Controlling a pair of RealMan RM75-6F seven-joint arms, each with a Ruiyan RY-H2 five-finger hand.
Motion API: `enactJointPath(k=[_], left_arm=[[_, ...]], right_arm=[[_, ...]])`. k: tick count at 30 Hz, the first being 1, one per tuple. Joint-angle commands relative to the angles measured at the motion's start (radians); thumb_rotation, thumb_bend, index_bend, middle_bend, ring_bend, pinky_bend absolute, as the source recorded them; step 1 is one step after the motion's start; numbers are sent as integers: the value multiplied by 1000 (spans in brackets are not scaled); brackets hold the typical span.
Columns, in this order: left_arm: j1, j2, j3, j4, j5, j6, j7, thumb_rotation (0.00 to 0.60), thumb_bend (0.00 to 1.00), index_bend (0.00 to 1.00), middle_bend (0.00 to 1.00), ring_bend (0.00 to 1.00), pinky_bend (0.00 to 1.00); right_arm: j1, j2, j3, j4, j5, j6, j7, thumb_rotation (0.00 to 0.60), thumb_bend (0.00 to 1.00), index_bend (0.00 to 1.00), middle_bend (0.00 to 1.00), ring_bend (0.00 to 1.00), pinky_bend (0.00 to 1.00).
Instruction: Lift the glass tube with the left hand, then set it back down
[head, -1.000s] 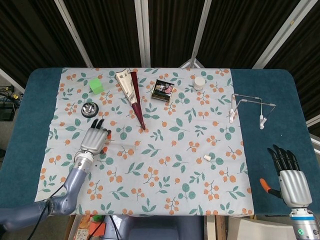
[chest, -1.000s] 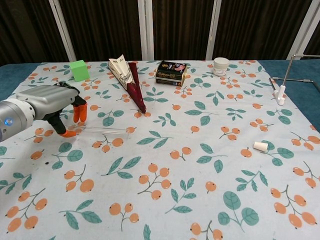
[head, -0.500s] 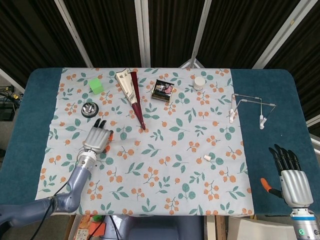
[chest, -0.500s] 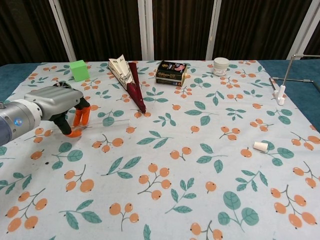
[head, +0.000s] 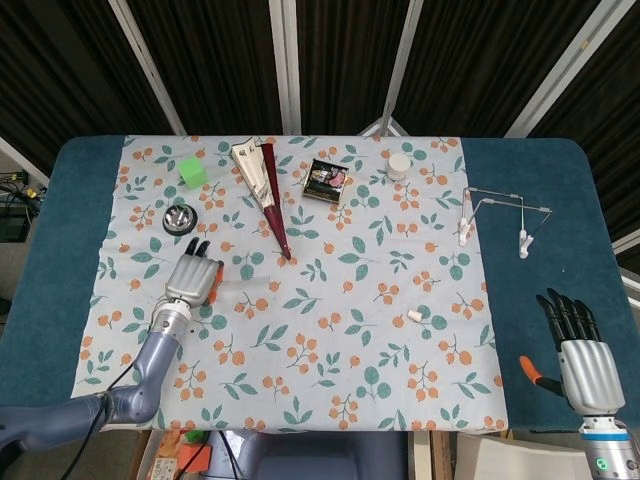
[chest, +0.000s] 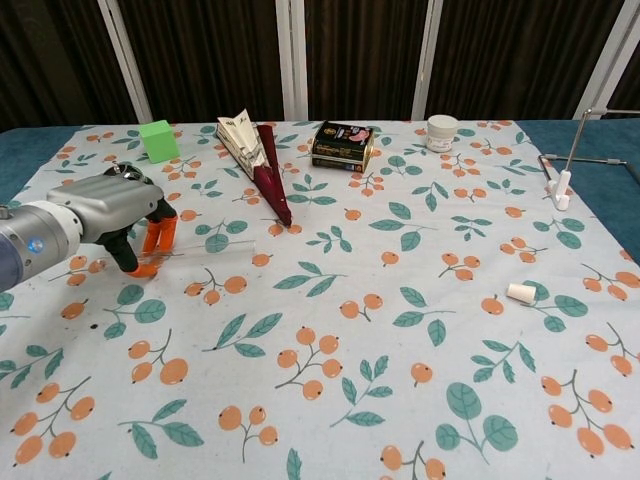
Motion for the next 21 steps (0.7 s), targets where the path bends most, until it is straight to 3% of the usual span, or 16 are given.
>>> enactJointPath(k=[1, 9, 13, 21], left_arm=[[-2, -2, 2, 1, -4, 1, 0, 600, 399, 501, 526, 96, 0], [2, -8, 8, -1, 22, 29, -26, 600, 514, 588, 631, 140, 0], [10, -8, 13, -3, 57, 47, -63, 600, 525, 611, 655, 156, 0], [35, 9, 25, -21, 223, 119, -218, 600, 534, 627, 669, 170, 0]], right_arm=[[0, 0, 0, -1, 0, 1, 2, 600, 310, 0, 0, 0, 0], [-3, -1, 0, 0, -10, 12, 10, 600, 310, 0, 0, 0, 0], [-3, -1, 1, 1, -11, 15, 12, 600, 311, 0, 0, 0, 0], [-3, 1, 1, -1, -7, 12, 14, 600, 311, 0, 0, 0, 0]])
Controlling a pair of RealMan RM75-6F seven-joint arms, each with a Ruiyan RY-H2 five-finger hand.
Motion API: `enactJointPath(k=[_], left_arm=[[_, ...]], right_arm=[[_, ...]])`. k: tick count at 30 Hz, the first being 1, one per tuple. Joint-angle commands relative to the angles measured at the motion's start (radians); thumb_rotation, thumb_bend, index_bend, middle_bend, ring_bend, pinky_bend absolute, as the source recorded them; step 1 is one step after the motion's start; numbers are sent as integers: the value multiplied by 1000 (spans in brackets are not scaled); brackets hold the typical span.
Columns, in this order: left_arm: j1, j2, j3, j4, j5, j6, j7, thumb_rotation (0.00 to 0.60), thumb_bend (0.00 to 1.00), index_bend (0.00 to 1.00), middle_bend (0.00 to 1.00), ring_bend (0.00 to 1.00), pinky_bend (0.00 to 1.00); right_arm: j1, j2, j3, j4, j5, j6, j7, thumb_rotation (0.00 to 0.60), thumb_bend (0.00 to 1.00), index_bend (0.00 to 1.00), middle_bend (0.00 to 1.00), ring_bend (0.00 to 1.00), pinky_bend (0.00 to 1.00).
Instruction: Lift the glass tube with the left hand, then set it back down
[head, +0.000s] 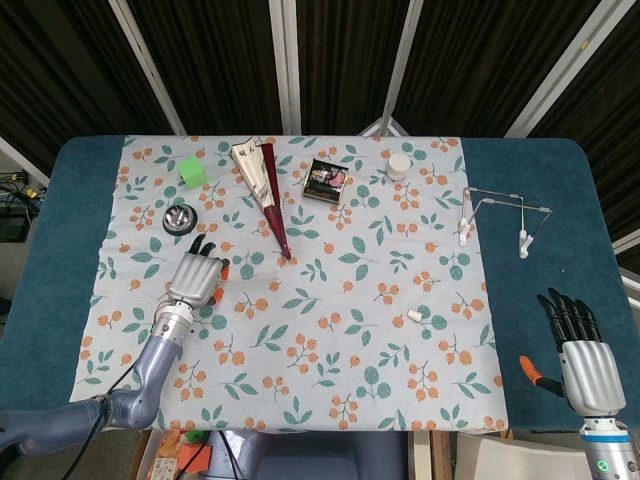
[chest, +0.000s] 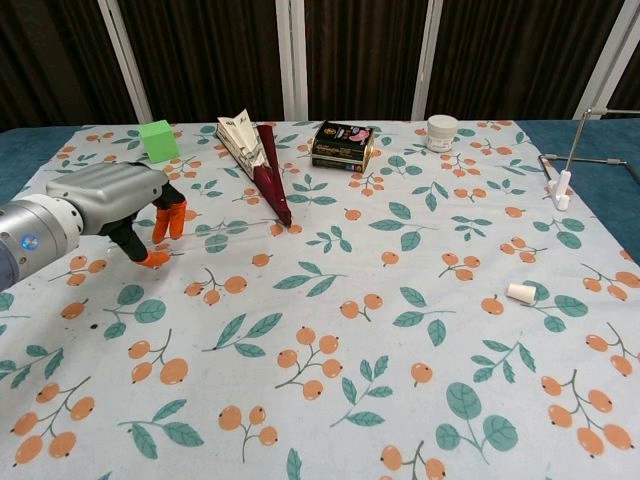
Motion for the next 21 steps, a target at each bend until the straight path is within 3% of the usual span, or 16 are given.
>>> enactJointPath(k=[1, 10, 21], left_arm=[[20, 11, 9, -11, 106, 59, -104, 600, 534, 627, 669, 169, 0], [44, 43, 6, -1, 280, 163, -318, 600, 534, 627, 669, 169, 0], [42, 140, -55, -117, 324, 202, -388, 600, 533, 631, 671, 169, 0]], right_arm=[[1, 0, 1, -1, 4, -3, 1, 600, 311, 0, 0, 0, 0], [17, 7, 15, -23, 38, -38, -24, 600, 311, 36, 0, 0, 0], [153, -32, 96, -98, 161, -229, -157, 600, 311, 337, 24, 0, 0]])
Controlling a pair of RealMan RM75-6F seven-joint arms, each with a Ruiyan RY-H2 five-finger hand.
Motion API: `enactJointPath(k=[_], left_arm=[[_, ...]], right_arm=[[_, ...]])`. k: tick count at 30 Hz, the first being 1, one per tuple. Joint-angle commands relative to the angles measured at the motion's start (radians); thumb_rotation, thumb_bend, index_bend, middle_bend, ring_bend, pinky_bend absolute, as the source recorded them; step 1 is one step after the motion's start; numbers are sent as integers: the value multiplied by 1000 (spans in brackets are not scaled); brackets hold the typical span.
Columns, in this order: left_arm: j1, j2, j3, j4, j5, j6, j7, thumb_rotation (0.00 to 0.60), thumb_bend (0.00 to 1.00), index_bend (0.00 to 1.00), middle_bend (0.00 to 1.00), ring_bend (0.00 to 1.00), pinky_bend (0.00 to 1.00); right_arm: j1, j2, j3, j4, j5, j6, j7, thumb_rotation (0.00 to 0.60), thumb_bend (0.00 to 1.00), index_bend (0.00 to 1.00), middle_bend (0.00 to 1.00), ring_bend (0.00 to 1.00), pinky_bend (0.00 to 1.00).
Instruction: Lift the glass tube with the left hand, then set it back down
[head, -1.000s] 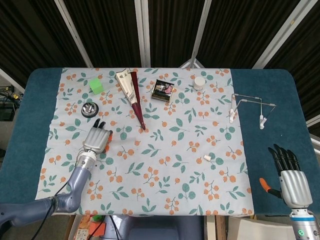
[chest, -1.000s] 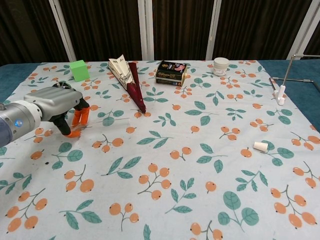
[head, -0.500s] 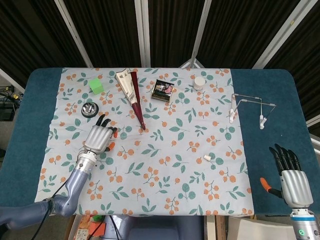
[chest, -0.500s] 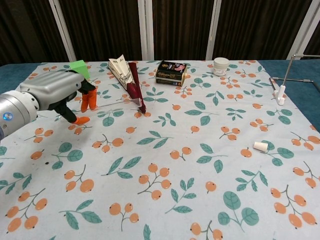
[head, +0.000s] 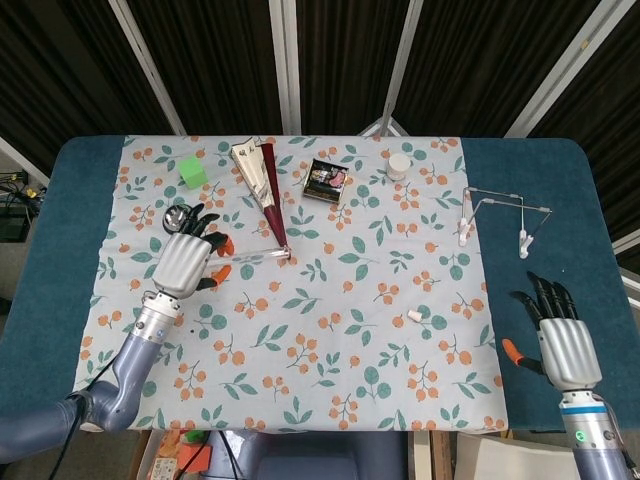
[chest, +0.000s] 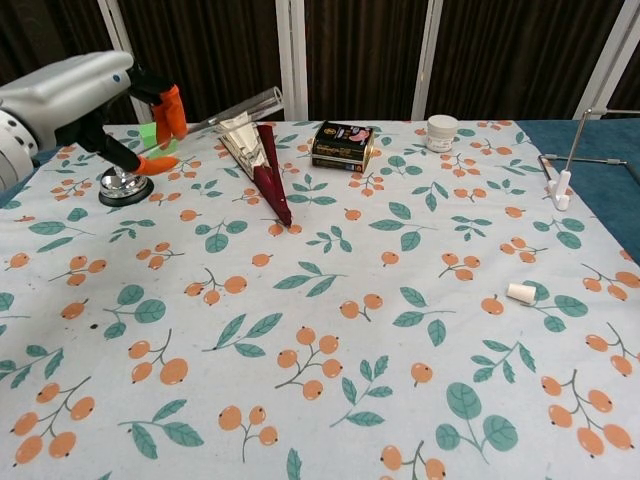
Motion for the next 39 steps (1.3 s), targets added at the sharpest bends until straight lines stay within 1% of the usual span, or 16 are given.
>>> enactJointPath(k=[1, 4, 9, 13, 17, 19, 25, 34, 39], left_arm=[[1, 32, -17, -39, 13, 10, -15, 600, 534, 631, 671, 169, 0], [3, 56, -27, -72, 18, 15, -27, 600, 534, 631, 671, 169, 0], [7, 85, -34, -103, 17, 10, -36, 600, 534, 631, 671, 169, 0], [8, 94, -37, -104, 8, 1, -47, 600, 534, 631, 671, 170, 0], [9, 103, -36, -100, 10, -6, -55, 600, 534, 631, 671, 169, 0], [9, 112, -35, -101, 13, -9, -61, 600, 534, 631, 671, 170, 0], [8, 138, -36, -110, 24, -16, -70, 600, 534, 630, 671, 169, 0], [5, 145, -36, -103, 25, -25, -77, 600, 534, 631, 671, 169, 0], [0, 142, -41, -98, 24, -28, -81, 600, 534, 631, 671, 169, 0]], right_arm=[[62, -23, 35, -33, 69, -87, -61, 600, 311, 354, 29, 0, 0], [103, -50, 56, -52, 130, -143, -120, 600, 310, 366, 31, 0, 0], [159, -119, 74, -72, 232, -197, -248, 600, 311, 365, 31, 0, 0], [195, -195, 85, -64, 320, -210, -335, 600, 311, 382, 36, 0, 0], [219, -272, 90, -30, 382, -206, -386, 600, 311, 391, 41, 0, 0], [229, -315, 94, -6, 411, -199, -403, 600, 311, 405, 48, 0, 0], [244, -403, 95, 51, 457, -176, -427, 600, 311, 448, 69, 0, 0], [267, -473, 121, 118, 501, -156, -440, 600, 310, 450, 70, 0, 0], [278, -502, 125, 140, 517, -148, -452, 600, 310, 450, 70, 0, 0]])
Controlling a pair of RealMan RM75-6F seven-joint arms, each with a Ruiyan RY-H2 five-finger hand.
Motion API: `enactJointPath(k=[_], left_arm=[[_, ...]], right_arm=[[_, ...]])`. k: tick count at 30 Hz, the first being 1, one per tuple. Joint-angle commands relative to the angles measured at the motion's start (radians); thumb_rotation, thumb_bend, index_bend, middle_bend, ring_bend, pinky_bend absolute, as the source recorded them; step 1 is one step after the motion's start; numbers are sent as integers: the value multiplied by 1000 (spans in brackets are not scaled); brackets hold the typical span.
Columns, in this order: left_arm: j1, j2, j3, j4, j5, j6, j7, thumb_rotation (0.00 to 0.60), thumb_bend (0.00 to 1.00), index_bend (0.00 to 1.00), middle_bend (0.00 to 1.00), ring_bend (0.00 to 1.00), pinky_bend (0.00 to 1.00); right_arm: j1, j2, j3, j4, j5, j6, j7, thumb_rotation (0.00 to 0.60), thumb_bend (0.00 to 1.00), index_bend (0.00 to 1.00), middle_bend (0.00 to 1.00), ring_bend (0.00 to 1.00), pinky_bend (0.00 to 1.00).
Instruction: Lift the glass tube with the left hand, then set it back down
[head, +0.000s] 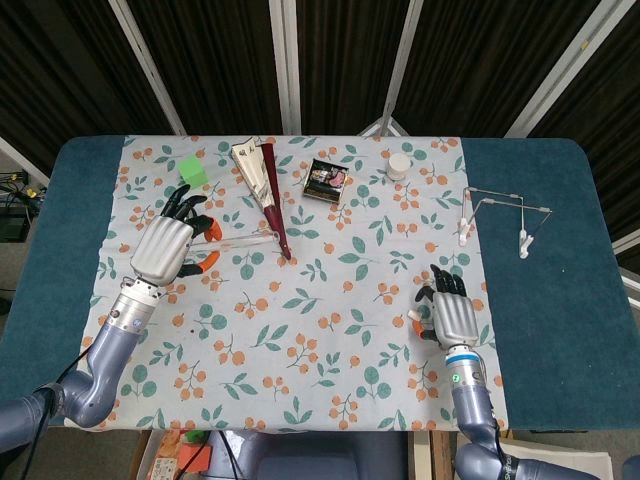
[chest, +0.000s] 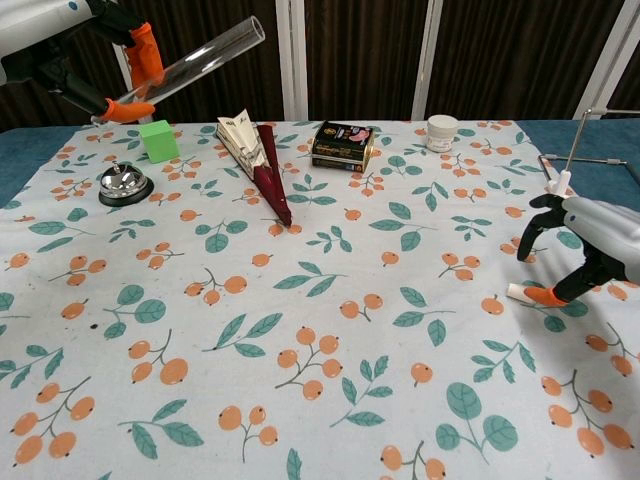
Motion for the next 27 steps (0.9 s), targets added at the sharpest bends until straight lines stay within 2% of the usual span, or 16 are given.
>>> enactJointPath(k=[1, 11, 18, 27], left_arm=[[-2, 0, -2, 2, 1, -1, -2, 600, 534, 631, 671, 169, 0], [-7, 0, -2, 24, -1, -11, -16, 600, 534, 631, 671, 169, 0], [-10, -2, 0, 42, 1, -17, -26, 600, 534, 630, 671, 170, 0], [-14, -7, 0, 52, 5, -18, -34, 600, 534, 631, 671, 169, 0]], right_arm=[[7, -15, 4, 12, 11, 3, -4, 600, 310, 450, 70, 0, 0], [19, -58, 5, 59, 45, -1, -10, 600, 310, 451, 72, 0, 0], [27, -75, 17, 107, 58, 0, -7, 600, 310, 539, 112, 0, 0], [24, -81, 11, 127, 61, 4, -4, 600, 310, 541, 113, 0, 0]])
